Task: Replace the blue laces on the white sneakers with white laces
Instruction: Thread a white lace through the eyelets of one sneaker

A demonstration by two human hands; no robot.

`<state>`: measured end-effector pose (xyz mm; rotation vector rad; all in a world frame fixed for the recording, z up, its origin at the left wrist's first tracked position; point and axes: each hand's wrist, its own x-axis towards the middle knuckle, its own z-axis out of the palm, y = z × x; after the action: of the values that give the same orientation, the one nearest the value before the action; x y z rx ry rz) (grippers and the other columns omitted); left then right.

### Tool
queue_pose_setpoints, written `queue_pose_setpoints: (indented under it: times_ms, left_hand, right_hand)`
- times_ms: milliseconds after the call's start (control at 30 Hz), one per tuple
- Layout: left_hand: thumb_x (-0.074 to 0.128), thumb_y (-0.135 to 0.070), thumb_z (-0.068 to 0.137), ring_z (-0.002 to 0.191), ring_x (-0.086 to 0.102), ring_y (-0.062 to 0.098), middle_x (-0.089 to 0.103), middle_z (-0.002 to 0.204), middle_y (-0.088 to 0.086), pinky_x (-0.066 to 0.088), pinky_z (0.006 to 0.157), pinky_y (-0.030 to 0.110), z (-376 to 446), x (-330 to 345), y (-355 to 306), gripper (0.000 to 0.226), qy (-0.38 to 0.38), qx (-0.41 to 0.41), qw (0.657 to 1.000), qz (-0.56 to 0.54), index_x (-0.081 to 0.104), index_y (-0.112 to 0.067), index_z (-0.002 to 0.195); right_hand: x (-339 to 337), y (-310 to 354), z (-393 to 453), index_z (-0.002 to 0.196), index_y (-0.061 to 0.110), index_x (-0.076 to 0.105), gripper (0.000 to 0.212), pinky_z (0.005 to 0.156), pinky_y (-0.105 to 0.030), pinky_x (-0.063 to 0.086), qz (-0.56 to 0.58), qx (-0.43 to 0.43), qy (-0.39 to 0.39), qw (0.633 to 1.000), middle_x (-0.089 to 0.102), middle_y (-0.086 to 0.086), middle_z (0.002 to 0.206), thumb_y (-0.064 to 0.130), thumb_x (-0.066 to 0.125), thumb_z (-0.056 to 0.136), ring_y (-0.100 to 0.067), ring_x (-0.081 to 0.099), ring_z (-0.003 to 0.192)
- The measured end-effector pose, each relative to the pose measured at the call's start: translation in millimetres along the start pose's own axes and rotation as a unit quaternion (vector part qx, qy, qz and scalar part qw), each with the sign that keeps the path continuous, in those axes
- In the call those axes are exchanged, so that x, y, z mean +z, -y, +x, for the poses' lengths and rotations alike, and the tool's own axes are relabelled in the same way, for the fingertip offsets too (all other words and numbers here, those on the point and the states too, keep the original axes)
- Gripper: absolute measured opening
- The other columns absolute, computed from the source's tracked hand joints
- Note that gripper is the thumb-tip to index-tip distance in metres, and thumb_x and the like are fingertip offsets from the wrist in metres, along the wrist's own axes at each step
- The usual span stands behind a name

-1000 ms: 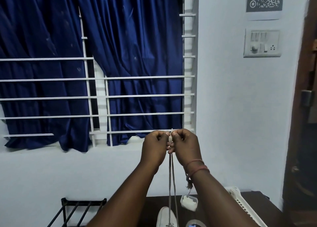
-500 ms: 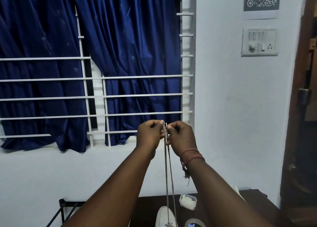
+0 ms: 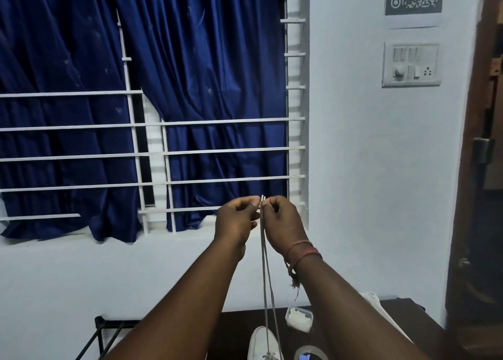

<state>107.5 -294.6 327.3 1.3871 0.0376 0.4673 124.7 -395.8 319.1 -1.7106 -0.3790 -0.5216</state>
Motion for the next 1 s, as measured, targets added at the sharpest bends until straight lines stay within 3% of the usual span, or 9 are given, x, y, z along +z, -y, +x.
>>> queue_pose_setpoints:
  times_ms: [100, 200, 400, 633, 733, 833, 933, 1000]
  left_hand:
    - [0.07, -0.007, 0.091, 0.097, 0.073, 0.026, 0.078, 0.097, 0.006, 0.054, 0.09, 0.038, -7, -6, 7, 0.01, 0.015, 0.005, 1.0, 0.02, 0.076, -0.012, 0.098]
    - [0.072, -0.011, 0.089, 0.1, 0.072, 0.031, 0.078, 0.092, 0.007, 0.055, 0.094, 0.042, -8, -6, 7, 0.008, 0.013, 0.033, 0.998, 0.05, 0.079, -0.014, 0.092]
    - [0.073, -0.016, 0.086, 0.081, 0.068, 0.018, 0.077, 0.088, 0.009, 0.058, 0.09, 0.042, -5, 2, -2, 0.007, -0.003, 0.07, 0.995, 0.065, 0.08, -0.015, 0.085]
    - [0.071, -0.016, 0.087, 0.099, 0.071, 0.028, 0.078, 0.09, 0.005, 0.058, 0.092, 0.041, -4, 2, -1, 0.008, -0.001, 0.067, 0.996, 0.054, 0.079, -0.016, 0.09]
    - [0.063, -0.016, 0.094, 0.096, 0.074, 0.021, 0.077, 0.099, 0.005, 0.059, 0.092, 0.043, -2, 5, 4, 0.011, 0.023, 0.043, 0.998, 0.042, 0.07, -0.012, 0.101]
    - [0.05, -0.024, 0.104, 0.079, 0.071, 0.017, 0.072, 0.102, 0.008, 0.061, 0.08, 0.038, -2, 9, 15, 0.015, 0.034, 0.014, 0.998, 0.045, 0.057, -0.012, 0.109]
    - [0.044, -0.028, 0.105, 0.069, 0.051, 0.016, 0.062, 0.086, 0.0, 0.047, 0.07, 0.035, 1, 11, 28, 0.016, 0.0, 0.036, 0.995, 0.093, 0.055, -0.018, 0.101]
    - [0.041, -0.023, 0.107, 0.059, 0.041, 0.012, 0.055, 0.076, -0.002, 0.038, 0.06, 0.029, 2, 12, 27, 0.02, -0.008, 0.031, 0.999, 0.042, 0.052, -0.017, 0.091]
  right_hand:
    - [0, -2, 5, 0.088, 0.014, 0.066, 0.014, 0.066, -0.018, 0.045, 0.024, 0.006, -0.013, 1.0, 0.069, 0.004, 0.085, 0.018, 0.055, 0.095, -0.006, 0.062, 0.078]
    - [-2, -5, 9, 0.083, 0.016, 0.068, 0.014, 0.068, -0.023, 0.048, 0.04, 0.008, -0.02, 0.999, 0.07, 0.004, 0.082, 0.016, 0.058, 0.093, -0.009, 0.064, 0.074]
    - [-5, -6, 14, 0.079, 0.02, 0.068, 0.015, 0.072, -0.039, 0.059, 0.033, -0.003, -0.059, 0.998, 0.069, 0.004, 0.076, 0.02, 0.06, 0.091, -0.016, 0.065, 0.07]
    - [-6, -6, 14, 0.076, 0.022, 0.068, 0.016, 0.072, -0.044, 0.059, 0.025, -0.01, -0.062, 0.998, 0.069, 0.007, 0.076, 0.018, 0.06, 0.089, -0.018, 0.065, 0.071]
    - [-6, -7, 14, 0.078, 0.02, 0.069, 0.014, 0.074, -0.037, 0.058, 0.024, -0.014, -0.063, 0.998, 0.069, 0.007, 0.077, 0.017, 0.062, 0.089, -0.013, 0.065, 0.07]
    - [-5, -10, 9, 0.082, 0.016, 0.072, 0.011, 0.074, -0.028, 0.055, 0.024, -0.028, -0.046, 0.998, 0.071, 0.006, 0.08, 0.014, 0.064, 0.089, -0.01, 0.066, 0.076]
    - [-4, -22, -3, 0.087, 0.017, 0.07, 0.007, 0.071, -0.02, 0.049, 0.035, -0.029, -0.03, 0.999, 0.071, 0.007, 0.085, 0.02, 0.064, 0.09, -0.008, 0.062, 0.08]
    - [-5, -41, -18, 0.092, 0.02, 0.068, 0.013, 0.071, -0.021, 0.049, 0.031, -0.01, -0.01, 0.999, 0.069, 0.008, 0.087, 0.028, 0.059, 0.094, -0.008, 0.061, 0.079]
